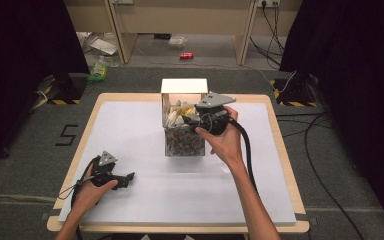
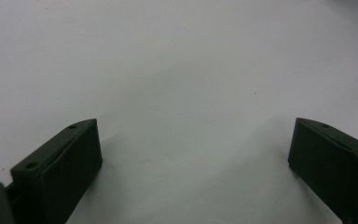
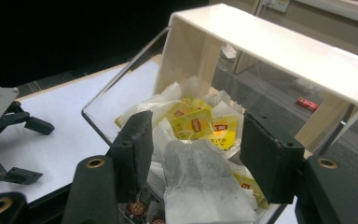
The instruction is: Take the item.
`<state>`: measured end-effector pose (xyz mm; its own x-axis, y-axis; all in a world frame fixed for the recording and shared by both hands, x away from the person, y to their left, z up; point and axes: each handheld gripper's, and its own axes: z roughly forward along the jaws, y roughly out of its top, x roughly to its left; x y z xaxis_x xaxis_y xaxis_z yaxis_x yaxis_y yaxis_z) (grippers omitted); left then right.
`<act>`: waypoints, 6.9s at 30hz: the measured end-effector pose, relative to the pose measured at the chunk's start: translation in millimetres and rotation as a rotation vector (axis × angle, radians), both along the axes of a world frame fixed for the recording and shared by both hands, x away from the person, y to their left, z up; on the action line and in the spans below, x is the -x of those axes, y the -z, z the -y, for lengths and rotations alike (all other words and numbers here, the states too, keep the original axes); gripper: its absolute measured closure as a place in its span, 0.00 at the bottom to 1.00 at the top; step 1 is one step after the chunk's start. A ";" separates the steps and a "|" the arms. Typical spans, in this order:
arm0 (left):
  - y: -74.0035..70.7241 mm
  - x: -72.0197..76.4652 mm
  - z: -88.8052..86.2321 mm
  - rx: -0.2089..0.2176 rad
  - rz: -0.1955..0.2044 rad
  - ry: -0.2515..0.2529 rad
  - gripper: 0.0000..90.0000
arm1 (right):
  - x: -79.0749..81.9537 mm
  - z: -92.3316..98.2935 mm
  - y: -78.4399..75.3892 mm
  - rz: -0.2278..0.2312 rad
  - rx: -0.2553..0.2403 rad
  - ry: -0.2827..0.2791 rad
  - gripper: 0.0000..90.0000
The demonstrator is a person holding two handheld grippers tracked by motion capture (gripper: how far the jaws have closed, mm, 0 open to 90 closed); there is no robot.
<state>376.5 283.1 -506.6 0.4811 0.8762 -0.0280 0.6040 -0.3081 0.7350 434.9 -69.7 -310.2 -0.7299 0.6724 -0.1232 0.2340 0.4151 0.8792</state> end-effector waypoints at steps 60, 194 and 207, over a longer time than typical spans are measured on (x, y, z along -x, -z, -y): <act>0.0 -0.1 -0.1 -0.002 0.000 0.001 0.02 | 11.3 28.2 -44.4 0.096 -0.058 0.010 0.87; 0.3 -0.1 -0.1 0.001 0.003 0.001 0.02 | 41.0 115.0 106.6 -0.092 -0.010 0.165 0.79; 0.2 -0.1 -0.2 -0.002 0.002 0.001 0.02 | 41.0 116.2 104.5 -0.084 -0.021 0.175 0.74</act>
<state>376.6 283.3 -506.7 0.4819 0.8758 -0.0257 0.6023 -0.3099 0.7357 393.9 -185.9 -414.6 -0.6088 0.7917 -0.0516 0.3740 0.3437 0.8614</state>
